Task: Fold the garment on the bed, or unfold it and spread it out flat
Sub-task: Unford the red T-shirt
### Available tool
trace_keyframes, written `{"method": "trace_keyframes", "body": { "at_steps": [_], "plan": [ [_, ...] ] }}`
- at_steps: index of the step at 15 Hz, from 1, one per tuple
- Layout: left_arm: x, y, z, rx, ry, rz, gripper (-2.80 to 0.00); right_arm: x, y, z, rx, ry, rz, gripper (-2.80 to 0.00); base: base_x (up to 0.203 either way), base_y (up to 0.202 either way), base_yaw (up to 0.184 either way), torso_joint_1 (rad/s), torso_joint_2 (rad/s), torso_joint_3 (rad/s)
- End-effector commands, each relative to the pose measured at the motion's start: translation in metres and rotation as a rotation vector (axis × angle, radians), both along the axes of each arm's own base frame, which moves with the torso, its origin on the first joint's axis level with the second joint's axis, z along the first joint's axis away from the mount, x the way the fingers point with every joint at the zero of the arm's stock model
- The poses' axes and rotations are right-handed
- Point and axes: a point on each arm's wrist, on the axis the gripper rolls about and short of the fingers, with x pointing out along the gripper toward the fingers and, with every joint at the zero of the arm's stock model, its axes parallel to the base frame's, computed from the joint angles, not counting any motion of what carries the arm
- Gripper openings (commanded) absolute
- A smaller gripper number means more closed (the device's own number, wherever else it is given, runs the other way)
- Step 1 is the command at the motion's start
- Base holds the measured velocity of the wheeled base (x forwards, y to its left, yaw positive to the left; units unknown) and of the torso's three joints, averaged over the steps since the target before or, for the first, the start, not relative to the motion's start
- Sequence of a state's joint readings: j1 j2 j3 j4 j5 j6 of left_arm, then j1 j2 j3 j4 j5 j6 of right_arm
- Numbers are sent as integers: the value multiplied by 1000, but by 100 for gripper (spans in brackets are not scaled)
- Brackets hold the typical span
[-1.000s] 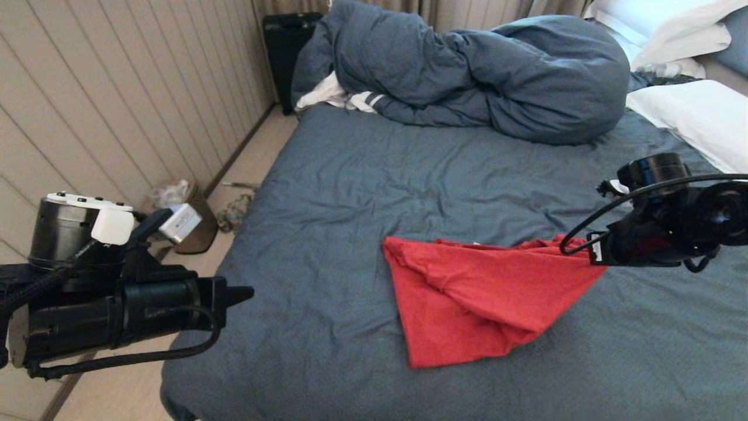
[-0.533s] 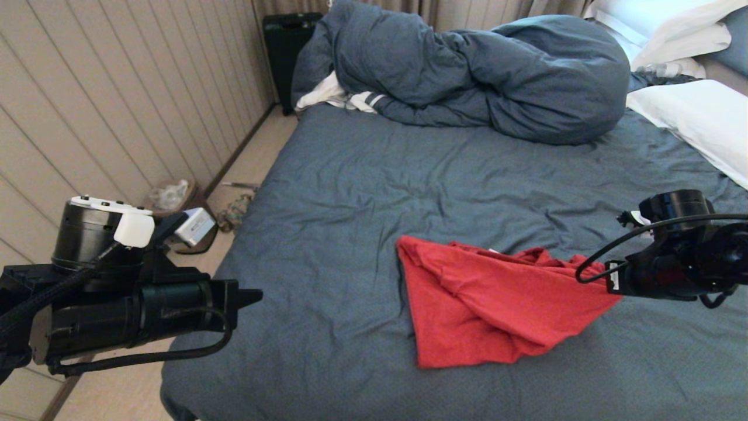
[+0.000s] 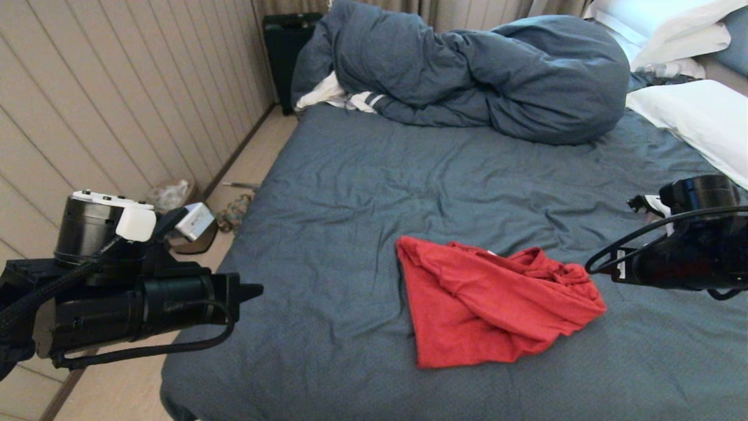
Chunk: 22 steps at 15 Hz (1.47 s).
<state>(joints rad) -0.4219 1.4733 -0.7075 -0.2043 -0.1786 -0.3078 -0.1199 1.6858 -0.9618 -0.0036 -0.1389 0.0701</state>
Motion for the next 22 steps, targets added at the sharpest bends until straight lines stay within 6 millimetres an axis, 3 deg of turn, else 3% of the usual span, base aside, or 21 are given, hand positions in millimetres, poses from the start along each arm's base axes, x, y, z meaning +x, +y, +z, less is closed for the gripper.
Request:
{"method": "trace_keyframes", "body": {
  "at_steps": [1, 7, 13, 18, 21, 22],
  "plan": [
    [4, -4, 0, -3, 4, -8, -280, -8, 9, 19, 0, -69, 34, -280, 0, 0, 0, 0, 0, 0],
    [21, -51, -10, -25, 77, -98, -280, -6, 47, 44, 7, -155, 178, -280, 0, 0, 0, 0, 0, 0],
    [44, -97, -16, -115, 134, -220, -280, 1, 48, 43, 19, -154, 193, -280, 0, 0, 0, 0, 0, 0],
    [61, -130, -35, -141, 153, -270, -280, 6, 48, 44, 20, -159, 192, -280, 0, 0, 0, 0, 0, 0],
    [61, -153, -47, -123, 178, -314, -280, 7, 47, 43, 22, -158, 189, -280, 0, 0, 0, 0, 0, 0],
    [61, -160, -53, -112, 188, -321, 0, 7, 46, 43, 22, -158, 187, -280, 0, 0, 0, 0, 0, 0]
  ]
}}
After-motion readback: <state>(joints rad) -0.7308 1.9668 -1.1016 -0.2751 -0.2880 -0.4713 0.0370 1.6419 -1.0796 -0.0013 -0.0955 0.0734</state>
